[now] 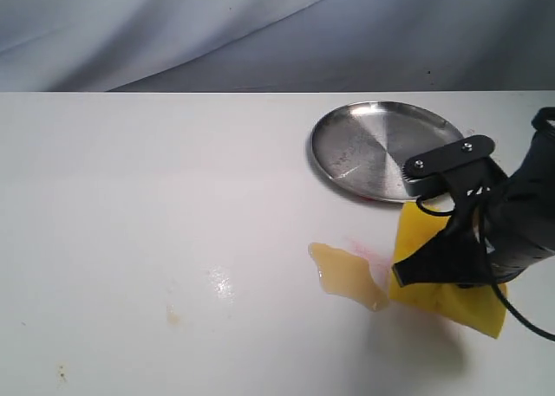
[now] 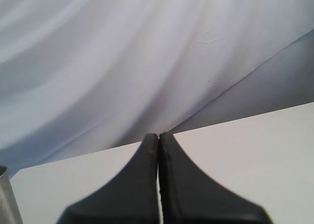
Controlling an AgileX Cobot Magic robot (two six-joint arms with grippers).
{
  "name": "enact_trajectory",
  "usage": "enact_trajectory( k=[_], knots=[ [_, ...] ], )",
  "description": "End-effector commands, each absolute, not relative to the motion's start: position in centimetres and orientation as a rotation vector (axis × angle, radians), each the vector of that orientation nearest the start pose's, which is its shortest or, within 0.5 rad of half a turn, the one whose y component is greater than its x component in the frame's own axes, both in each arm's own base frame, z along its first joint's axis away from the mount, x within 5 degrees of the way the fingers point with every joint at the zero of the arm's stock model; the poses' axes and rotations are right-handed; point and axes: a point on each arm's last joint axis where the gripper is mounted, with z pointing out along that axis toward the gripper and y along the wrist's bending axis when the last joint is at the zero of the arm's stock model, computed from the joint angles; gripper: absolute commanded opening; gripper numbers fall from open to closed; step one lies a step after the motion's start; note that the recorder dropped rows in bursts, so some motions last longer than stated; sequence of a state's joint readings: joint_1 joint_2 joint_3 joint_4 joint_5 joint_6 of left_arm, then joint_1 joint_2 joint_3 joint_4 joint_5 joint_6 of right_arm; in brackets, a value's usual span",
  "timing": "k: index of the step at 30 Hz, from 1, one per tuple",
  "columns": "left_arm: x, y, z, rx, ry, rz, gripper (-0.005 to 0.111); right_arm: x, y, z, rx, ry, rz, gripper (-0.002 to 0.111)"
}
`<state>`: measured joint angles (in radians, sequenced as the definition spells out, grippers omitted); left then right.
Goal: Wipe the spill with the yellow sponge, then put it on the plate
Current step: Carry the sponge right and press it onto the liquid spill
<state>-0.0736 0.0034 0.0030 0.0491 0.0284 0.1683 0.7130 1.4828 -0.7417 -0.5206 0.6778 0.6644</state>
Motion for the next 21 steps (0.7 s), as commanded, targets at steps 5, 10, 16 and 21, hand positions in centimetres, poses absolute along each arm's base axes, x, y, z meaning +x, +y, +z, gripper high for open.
enact_trajectory(
  k=[5,10,16,21],
  knots=[
    [5.6,-0.4,21.1,0.203,1.494,0.107,0.000,22.4,13.3,17.4,-0.406,2.725,-0.056,0.000],
    [5.6,-0.4,21.1,0.203,1.494,0.107,0.000,23.0,13.8,14.5,-0.434,2.790,-0.072,0.000],
    [5.6,-0.4,21.1,0.203,1.494,0.107,0.000,24.4,15.2,11.9,-0.461,2.837,-0.055,0.000],
    [5.6,-0.4,21.1,0.203,1.494,0.107,0.000,26.6,17.5,11.3,-0.513,2.883,0.008,0.000]
  ],
)
